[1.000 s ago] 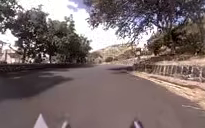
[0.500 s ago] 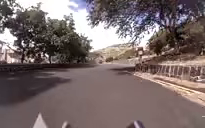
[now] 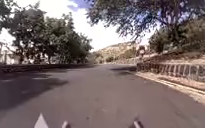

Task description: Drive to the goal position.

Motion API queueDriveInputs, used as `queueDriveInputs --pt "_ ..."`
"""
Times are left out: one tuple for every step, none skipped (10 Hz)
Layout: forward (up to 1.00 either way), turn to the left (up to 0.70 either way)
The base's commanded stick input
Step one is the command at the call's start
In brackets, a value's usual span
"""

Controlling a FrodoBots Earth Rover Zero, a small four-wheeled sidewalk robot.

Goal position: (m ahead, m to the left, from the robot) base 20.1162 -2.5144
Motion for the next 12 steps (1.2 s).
queueDriveInputs --pt "0.70 0.00" --pt "0.70 0.00" --pt "0.70 0.00" --pt "0.70 0.00" --pt "0.70 0.00" --pt "0.70 0.00" --pt "0.70 0.00" --pt "0.70 0.00" --pt "0.70 0.00" --pt "0.70 0.00" --pt "0.70 0.00" --pt "0.70 0.00"
